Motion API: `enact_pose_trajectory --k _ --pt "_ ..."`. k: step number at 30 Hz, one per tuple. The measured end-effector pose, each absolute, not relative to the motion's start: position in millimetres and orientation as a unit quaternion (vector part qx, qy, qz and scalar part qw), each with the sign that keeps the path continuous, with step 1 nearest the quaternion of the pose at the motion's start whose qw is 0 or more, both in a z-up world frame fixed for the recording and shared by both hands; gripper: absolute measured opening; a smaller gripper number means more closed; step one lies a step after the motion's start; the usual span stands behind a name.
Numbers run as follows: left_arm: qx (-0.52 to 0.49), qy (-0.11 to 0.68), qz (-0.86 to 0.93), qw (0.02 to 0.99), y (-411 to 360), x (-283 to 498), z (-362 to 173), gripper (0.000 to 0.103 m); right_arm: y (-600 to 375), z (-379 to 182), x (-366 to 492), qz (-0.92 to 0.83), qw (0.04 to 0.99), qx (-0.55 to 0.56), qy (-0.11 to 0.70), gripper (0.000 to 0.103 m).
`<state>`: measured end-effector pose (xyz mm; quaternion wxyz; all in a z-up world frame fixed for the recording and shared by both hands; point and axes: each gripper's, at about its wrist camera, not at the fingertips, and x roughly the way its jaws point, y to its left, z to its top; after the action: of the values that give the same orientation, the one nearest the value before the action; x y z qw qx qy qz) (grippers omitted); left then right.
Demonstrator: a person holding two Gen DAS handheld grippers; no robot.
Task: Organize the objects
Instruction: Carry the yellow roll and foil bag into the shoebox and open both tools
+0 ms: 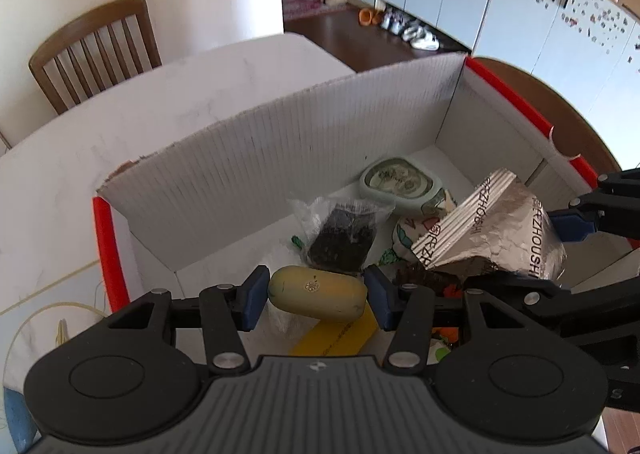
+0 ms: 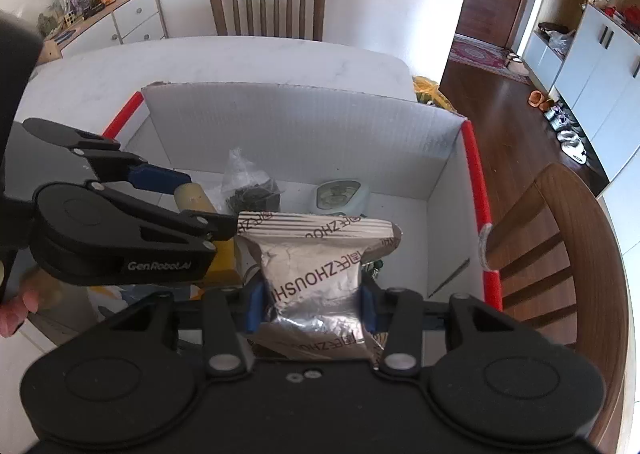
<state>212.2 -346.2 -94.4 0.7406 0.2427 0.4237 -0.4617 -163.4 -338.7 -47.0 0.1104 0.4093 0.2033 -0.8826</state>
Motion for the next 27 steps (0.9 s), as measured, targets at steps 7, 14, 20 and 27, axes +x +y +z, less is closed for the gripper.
enact_pose_trajectory --k 7,14,20,27 --pt "0.273 0.436 -0.459 0.725 -354.4 208.9 -101.5 0.052 -340.4 -55.2 -170.1 -0.875 0.117 0.42 0.21 0.044" --pt "0.279 0.444 -0.461 0.716 -357.7 210.4 -103.2 0.052 -336.4 -62.4 -175.2 -0.873 0.117 0.426 0.208 0.044" --pt "0.27 0.453 -0.463 0.713 -356.6 213.0 -103.8 0.054 -330.8 -63.1 -175.4 -0.873 0.121 0.428 0.2 0.044" --pt "0.243 0.453 -0.468 0.719 -350.0 215.2 -96.8 0.068 -328.7 -53.9 -167.0 -0.879 0.132 0.413 0.201 0.056"
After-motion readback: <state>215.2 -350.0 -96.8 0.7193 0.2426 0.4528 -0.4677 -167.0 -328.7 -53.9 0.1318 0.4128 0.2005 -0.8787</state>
